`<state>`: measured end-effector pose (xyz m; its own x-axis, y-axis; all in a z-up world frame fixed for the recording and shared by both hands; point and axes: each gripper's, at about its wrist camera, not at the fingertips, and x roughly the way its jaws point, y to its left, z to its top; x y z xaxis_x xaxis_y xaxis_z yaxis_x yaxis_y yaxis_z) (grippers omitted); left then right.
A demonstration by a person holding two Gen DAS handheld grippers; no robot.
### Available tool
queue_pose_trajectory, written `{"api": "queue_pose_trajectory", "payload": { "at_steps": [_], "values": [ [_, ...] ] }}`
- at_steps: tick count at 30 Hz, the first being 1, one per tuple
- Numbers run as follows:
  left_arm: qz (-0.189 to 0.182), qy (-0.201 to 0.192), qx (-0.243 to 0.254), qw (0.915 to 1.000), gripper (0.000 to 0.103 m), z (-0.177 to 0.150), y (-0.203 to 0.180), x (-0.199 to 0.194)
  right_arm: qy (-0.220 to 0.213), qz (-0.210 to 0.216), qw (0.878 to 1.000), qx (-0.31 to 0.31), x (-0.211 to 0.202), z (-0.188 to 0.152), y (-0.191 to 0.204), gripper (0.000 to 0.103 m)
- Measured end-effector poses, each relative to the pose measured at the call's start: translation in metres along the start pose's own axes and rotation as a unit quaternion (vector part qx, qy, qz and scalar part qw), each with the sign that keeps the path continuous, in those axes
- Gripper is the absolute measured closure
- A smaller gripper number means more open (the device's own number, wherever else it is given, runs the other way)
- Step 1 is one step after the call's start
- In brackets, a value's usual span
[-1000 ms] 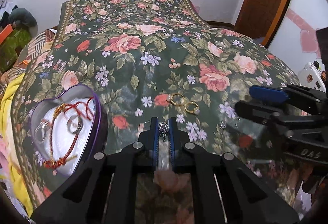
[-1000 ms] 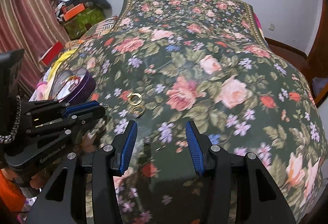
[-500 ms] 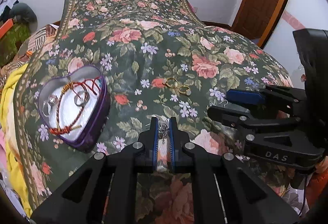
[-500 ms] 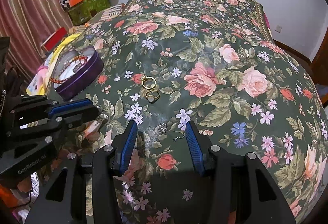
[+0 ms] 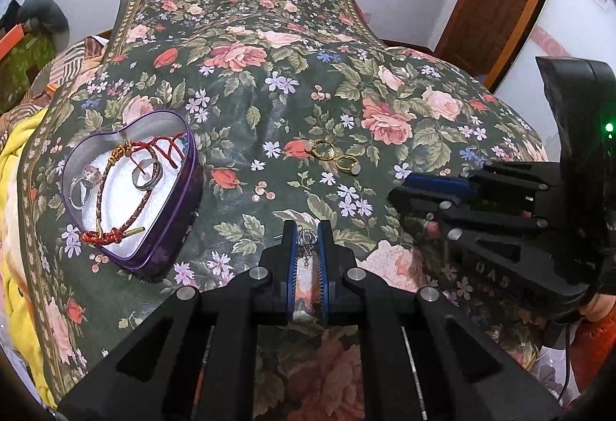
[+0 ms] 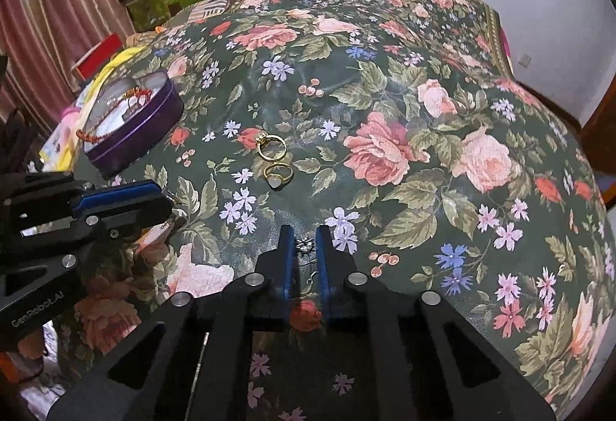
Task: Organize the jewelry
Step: 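Grasp a small silver earring with the left tool while the right tool grips another, then carry both silver earrings over the heart tin and lower them inside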
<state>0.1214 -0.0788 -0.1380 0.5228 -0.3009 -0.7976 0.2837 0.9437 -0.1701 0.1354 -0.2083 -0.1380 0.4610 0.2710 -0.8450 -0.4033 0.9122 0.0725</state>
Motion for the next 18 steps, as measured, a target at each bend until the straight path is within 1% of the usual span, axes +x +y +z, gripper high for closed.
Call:
{"api": "queue_pose_trajectory", "payload": {
  "at_steps": [7,12,18],
  "values": [
    [-0.002,-0.003,-0.009,1.0,0.094,0.0,0.004,-0.004,-0.01,0.006,1.0,0.004,-0.006,0.001,0.002,0.094],
    [0.0,-0.012,-0.011,0.9999,0.094,0.001,0.005,-0.011,-0.03,0.01,0.999,0.009,-0.018,0.009,0.001,0.094],
    [0.008,-0.032,-0.013,0.9994,0.094,0.007,0.009,-0.027,-0.061,0.018,0.998,0.013,-0.032,0.025,0.006,0.094]
  ]
}}
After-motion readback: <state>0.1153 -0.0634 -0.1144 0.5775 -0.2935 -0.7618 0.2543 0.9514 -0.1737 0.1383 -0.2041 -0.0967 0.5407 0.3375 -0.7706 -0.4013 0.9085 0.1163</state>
